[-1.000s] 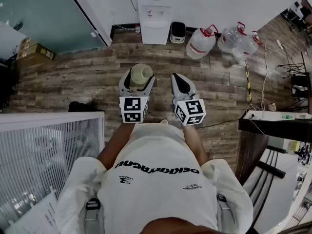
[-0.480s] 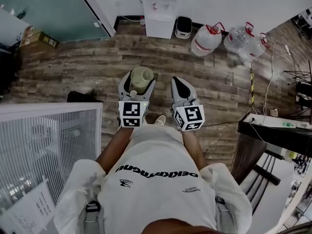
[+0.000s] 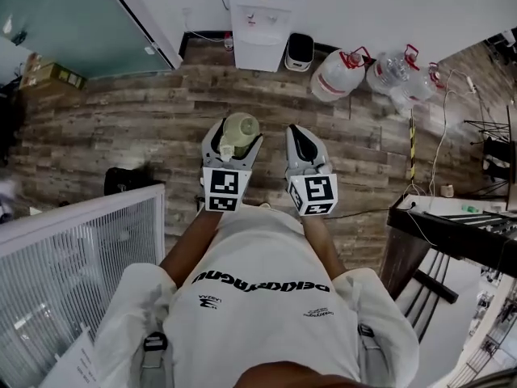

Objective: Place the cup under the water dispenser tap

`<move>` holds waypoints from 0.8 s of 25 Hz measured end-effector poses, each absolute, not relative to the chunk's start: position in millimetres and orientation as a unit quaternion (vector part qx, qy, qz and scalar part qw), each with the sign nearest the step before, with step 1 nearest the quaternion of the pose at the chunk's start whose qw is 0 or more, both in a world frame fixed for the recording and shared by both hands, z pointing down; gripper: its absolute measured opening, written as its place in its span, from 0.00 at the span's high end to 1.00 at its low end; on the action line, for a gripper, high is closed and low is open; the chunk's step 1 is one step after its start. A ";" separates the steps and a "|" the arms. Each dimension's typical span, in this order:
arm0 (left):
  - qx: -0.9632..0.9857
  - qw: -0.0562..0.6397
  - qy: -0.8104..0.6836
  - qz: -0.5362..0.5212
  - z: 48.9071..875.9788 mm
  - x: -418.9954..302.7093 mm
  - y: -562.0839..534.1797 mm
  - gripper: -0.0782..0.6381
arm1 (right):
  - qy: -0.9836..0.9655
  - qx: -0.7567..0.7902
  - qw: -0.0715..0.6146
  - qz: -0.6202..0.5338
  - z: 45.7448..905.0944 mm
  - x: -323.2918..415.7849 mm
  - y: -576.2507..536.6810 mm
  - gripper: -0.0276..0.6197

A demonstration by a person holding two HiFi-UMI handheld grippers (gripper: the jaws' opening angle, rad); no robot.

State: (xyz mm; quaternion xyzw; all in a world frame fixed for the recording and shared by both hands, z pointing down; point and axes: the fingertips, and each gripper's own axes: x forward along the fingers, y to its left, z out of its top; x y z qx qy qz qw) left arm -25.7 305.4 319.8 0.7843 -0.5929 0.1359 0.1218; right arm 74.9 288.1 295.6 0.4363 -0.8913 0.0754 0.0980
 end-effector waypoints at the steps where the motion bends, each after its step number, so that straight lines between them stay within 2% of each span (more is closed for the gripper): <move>1: 0.789 0.121 -0.588 0.135 317.9 -29.2 287.6 0.38 | -0.889 0.441 0.098 0.071 292.4 69.9 271.2 0.96; 10: 0.827 0.114 -0.533 0.137 304.6 -68.7 133.0 0.38 | -0.863 0.489 0.100 0.071 271.6 22.3 128.5 0.96; 20: 0.854 0.111 -0.486 0.148 302.4 -107.4 35.5 0.38 | -0.839 0.526 0.120 0.066 265.7 -18.9 32.0 0.96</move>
